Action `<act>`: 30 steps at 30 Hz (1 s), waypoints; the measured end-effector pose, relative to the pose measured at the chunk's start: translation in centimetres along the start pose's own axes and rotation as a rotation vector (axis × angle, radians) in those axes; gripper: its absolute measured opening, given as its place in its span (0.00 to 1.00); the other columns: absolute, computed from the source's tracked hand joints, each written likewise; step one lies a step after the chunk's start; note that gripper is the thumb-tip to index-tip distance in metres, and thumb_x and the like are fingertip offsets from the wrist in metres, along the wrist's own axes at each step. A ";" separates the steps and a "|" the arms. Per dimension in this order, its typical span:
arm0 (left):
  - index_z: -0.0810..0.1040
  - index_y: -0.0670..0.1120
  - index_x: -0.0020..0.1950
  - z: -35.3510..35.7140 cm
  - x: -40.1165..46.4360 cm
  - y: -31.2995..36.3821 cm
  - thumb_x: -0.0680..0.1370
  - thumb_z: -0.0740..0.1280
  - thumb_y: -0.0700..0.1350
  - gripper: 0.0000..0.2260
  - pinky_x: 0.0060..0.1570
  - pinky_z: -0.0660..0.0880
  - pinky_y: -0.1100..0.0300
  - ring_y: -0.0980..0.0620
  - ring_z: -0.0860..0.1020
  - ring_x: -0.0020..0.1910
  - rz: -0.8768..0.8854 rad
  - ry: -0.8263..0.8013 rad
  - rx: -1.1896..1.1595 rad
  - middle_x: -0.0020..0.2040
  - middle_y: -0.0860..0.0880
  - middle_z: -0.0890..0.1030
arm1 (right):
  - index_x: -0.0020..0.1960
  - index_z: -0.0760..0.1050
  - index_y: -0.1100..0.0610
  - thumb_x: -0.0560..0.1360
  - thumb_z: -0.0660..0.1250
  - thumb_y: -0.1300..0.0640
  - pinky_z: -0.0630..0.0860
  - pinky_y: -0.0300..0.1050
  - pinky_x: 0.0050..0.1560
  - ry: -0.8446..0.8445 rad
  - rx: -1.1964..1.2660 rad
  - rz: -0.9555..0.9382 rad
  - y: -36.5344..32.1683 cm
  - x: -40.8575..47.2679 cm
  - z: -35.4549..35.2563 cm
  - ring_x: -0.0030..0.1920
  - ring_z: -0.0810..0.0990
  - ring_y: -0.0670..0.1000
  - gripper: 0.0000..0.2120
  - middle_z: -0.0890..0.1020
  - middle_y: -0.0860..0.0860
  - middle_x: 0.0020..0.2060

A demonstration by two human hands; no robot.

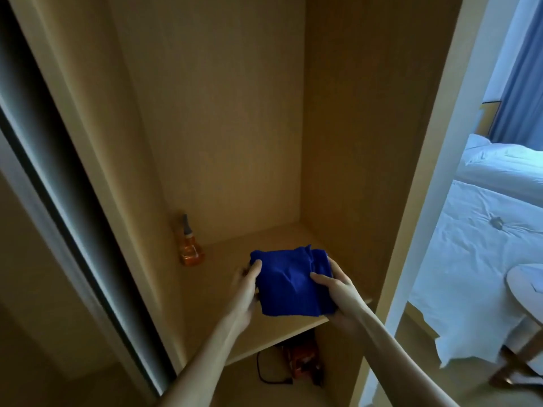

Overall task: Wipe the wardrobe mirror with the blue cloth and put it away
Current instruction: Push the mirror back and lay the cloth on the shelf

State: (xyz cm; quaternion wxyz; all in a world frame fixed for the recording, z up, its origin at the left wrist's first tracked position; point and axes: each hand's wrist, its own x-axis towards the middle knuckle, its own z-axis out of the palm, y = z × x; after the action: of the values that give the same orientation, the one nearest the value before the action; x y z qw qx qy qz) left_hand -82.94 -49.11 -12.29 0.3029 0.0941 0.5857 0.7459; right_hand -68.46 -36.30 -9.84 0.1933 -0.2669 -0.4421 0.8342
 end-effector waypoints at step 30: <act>0.75 0.41 0.57 -8.6 8.3 -4.1 0.81 0.65 0.42 0.07 0.54 0.78 0.52 0.50 0.82 0.52 0.150 0.266 -0.065 0.54 0.43 0.82 | 0.73 0.70 0.59 0.83 0.64 0.65 0.82 0.56 0.51 -0.005 -0.271 0.099 2.4 19.4 -1.9 0.58 0.82 0.58 0.19 0.80 0.58 0.63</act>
State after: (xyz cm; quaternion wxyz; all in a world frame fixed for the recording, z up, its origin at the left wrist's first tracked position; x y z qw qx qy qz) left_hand -92.41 -50.93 -20.44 0.1690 0.0278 0.5875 0.7909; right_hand -82.70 -25.55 -18.02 0.1131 -0.3099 -0.5373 0.7762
